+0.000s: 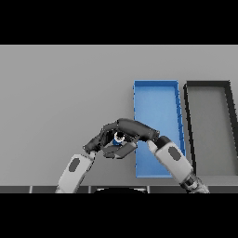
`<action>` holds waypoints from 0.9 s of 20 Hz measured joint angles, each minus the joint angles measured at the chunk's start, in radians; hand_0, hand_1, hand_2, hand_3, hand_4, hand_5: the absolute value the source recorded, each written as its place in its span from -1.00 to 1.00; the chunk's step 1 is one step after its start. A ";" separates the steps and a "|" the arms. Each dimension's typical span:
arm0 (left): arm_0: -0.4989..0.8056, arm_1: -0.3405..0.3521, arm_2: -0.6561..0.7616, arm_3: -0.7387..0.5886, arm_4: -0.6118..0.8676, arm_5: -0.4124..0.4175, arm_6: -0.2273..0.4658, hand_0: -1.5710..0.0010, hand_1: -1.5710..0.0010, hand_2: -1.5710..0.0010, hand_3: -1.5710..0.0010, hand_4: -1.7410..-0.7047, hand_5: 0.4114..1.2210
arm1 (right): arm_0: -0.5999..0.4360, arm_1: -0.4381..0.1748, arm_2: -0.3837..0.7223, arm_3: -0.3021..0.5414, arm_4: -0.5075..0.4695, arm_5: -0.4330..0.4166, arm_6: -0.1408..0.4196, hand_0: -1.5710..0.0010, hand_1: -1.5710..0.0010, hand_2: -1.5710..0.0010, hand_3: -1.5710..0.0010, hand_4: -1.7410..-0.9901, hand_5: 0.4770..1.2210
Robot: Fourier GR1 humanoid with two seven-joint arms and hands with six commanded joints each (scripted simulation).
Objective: Pick up the blue pipe and place it into the blue bin.
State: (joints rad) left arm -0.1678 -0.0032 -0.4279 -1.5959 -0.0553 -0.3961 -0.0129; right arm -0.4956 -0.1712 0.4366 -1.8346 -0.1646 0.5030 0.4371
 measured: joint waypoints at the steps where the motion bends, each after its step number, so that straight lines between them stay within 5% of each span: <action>1: -0.002 -0.001 0.005 0.001 0.000 -0.004 -0.018 -1.00 -1.00 -0.97 -0.56 -0.86 1.00 | -0.009 0.004 0.002 0.001 -0.002 0.000 0.000 -0.39 -0.40 -0.40 -0.14 -0.46 -0.67; 4: 0.002 -0.025 0.002 -0.006 -0.010 -0.004 -0.030 -1.00 -1.00 -0.99 -0.69 -0.93 1.00 | 0.012 0.033 -0.006 0.001 -0.046 -0.023 -0.032 -0.69 -0.69 -0.70 -0.56 -0.31 0.05; 7: 0.007 -0.021 0.011 -0.010 -0.013 -0.005 -0.055 -1.00 -1.00 -0.96 -0.80 -0.96 1.00 | 0.012 0.055 0.010 0.009 0.012 -0.008 -0.088 -0.84 -0.84 -0.84 -0.77 -0.30 0.52; 9: -0.012 -0.032 0.014 0.004 -0.027 -0.003 -0.047 -1.00 -1.00 -0.97 -0.80 -0.98 1.00 | 0.034 0.047 0.009 -0.007 0.020 -0.004 -0.107 -0.90 -0.90 -0.90 -0.86 -0.32 0.69; 14: -0.004 -0.034 0.013 -0.002 -0.032 0.002 -0.064 -1.00 -1.00 -0.99 -0.83 -0.98 1.00 | 0.067 0.098 -0.011 -0.020 -0.026 -0.006 -0.040 -0.97 -0.97 -0.97 -0.95 -0.34 0.90; 15: -0.008 -0.031 0.017 -0.006 -0.035 0.004 -0.056 -1.00 -1.00 -0.99 -0.61 -0.99 1.00 | 0.070 0.109 -0.018 -0.021 -0.024 -0.008 -0.034 -0.97 -0.97 -0.97 -0.96 -0.35 0.92; 16: -0.015 -0.027 0.022 0.006 -0.038 0.002 -0.077 -0.84 -0.74 -0.70 -0.34 -0.78 1.00 | 0.071 0.123 -0.017 -0.016 -0.005 -0.007 -0.030 -0.98 -0.98 -0.98 -0.97 -0.35 0.94; 18: -0.005 -0.026 0.013 -0.008 -0.066 0.002 -0.061 -0.20 -0.11 -0.09 0.14 -0.35 1.00 | 0.069 0.140 -0.023 -0.019 0.014 -0.008 -0.015 -0.99 -0.99 -0.99 -0.98 -0.35 0.96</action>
State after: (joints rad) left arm -0.1729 -0.0295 -0.4146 -1.6040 -0.1217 -0.3939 -0.0743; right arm -0.4265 -0.0314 0.4138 -1.8536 -0.1507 0.4948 0.4222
